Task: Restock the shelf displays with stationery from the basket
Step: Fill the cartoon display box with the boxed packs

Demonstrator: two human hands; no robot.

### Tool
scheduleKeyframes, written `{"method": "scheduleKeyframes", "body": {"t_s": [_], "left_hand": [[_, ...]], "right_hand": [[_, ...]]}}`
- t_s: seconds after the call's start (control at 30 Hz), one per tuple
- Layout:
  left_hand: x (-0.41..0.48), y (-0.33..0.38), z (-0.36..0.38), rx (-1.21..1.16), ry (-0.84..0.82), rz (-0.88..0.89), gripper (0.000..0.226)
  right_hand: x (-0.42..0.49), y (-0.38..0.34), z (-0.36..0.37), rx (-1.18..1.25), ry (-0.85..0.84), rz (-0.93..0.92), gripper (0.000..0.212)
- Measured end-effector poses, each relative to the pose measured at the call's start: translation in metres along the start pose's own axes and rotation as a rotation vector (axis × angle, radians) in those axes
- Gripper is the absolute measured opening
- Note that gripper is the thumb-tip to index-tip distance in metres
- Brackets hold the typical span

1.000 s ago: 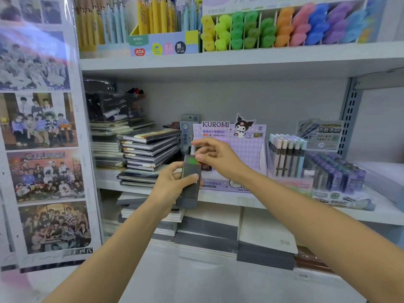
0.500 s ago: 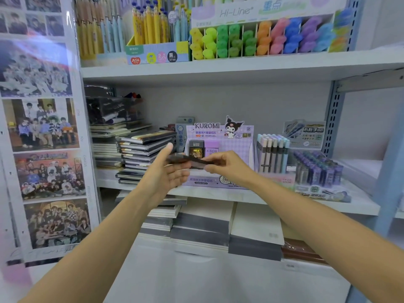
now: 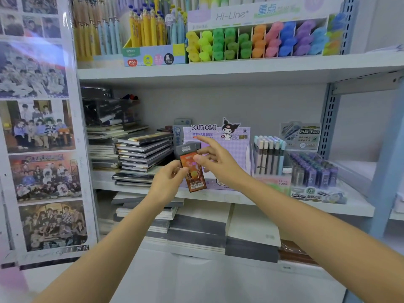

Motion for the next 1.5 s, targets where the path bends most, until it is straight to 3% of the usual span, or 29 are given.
{"method": "scheduleKeyframes", "body": {"t_s": [0.13,0.23,0.33,0.43,0.83,1.0,1.17,1.37,1.5], "left_hand": [[0.001,0.0,0.008,0.194,-0.035,0.105,0.018],[-0.005,-0.01,0.01,0.534,-0.062,0.243,0.033],[-0.01,-0.03,0.021,0.784,-0.208,0.321,0.053],[-0.011,-0.048,0.029,0.941,-0.305,0.339,0.058],[-0.016,-0.044,0.029,0.952,-0.251,0.409,0.058],[-0.016,-0.045,0.029,0.948,-0.23,0.416,0.058],[-0.018,-0.045,0.03,0.95,-0.241,0.409,0.06],[-0.019,-0.047,0.031,0.944,-0.238,0.398,0.062],[-0.018,-0.048,0.033,0.991,-0.275,0.369,0.065]], "right_hand": [[0.005,-0.011,-0.004,-0.174,0.098,-0.122,0.033],[0.012,-0.009,-0.021,-0.081,0.243,-0.082,0.023],[0.025,-0.003,-0.038,-0.029,0.398,-0.04,0.018],[0.038,0.001,-0.038,-0.116,0.437,-0.039,0.017],[0.066,0.021,0.008,-0.514,0.284,-0.089,0.019],[0.08,0.016,0.008,-0.559,0.191,-0.064,0.015],[0.077,0.02,0.015,-0.559,0.237,-0.097,0.029],[0.071,0.027,0.017,-0.689,0.35,-0.131,0.022],[0.066,0.028,0.01,-0.736,0.334,-0.06,0.037]]}}
Point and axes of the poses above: each hand's wrist, its own x-axis towards the middle knuckle, its own z-axis out of the palm, y = z × x, the point moved 5 cm from there along x, towards the middle knuckle, and after that the axes turned 13 degrees about z, right-handed, at the moved point
